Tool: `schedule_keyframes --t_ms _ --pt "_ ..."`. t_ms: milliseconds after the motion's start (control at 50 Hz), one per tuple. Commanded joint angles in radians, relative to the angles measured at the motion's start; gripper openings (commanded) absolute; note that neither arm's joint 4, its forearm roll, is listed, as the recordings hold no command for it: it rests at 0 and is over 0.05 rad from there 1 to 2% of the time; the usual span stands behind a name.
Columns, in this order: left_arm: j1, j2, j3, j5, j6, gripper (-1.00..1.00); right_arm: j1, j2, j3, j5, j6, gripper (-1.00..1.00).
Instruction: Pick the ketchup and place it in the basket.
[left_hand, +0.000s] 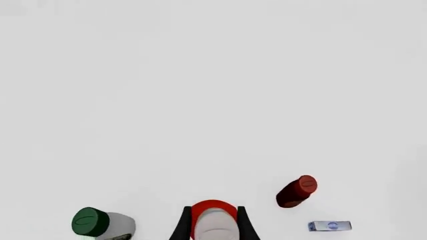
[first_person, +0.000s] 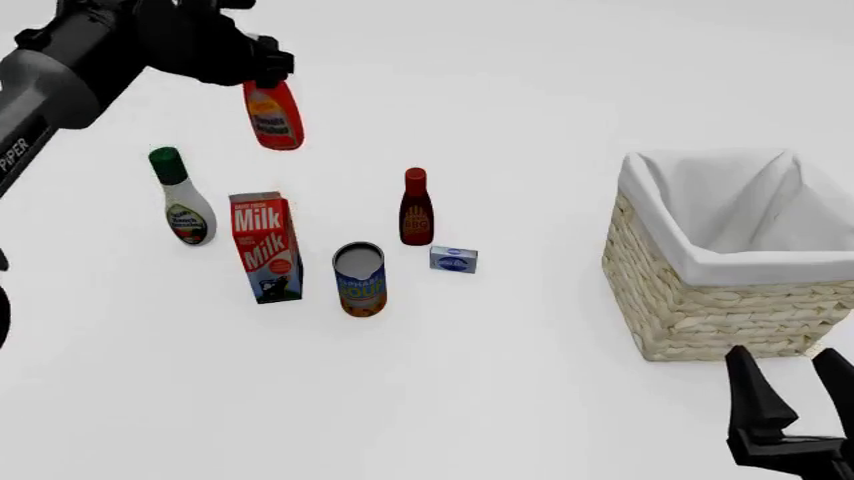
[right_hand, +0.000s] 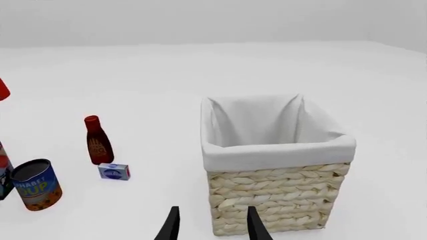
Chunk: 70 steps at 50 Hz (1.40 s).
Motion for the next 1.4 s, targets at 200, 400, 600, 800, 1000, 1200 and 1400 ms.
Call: schedule_keyframes --t_ms 200,400,600,800,1000,1200,1400 --pt "-0.070 -0.201 0.036 0.104 0.019 -1.00 0.026 0.066 -0.003 -0.078 0.006 1.00" --pt "-0.117 -0.338 0.156 0.113 0.002 -1.00 0.119 0.084 -0.107 -0.027 -0.017 1.00" --pt "-0.178 -0.452 0.246 0.123 0.008 -1.00 0.229 0.081 -0.228 0.058 -0.096 1.00" --pt "-0.232 -0.519 0.310 0.129 0.004 -1.00 0.352 0.176 -0.341 0.065 -0.113 1.00" --pt "-0.287 -0.544 0.326 0.153 0.003 -1.00 0.503 0.323 -0.463 0.035 -0.098 1.00" --pt "-0.337 -0.548 0.319 0.173 0.004 -1.00 0.584 0.429 -0.559 0.039 -0.122 1.00" --pt "-0.373 -0.542 0.329 0.170 0.005 -1.00 0.663 0.499 -0.644 0.064 -0.096 1.00"
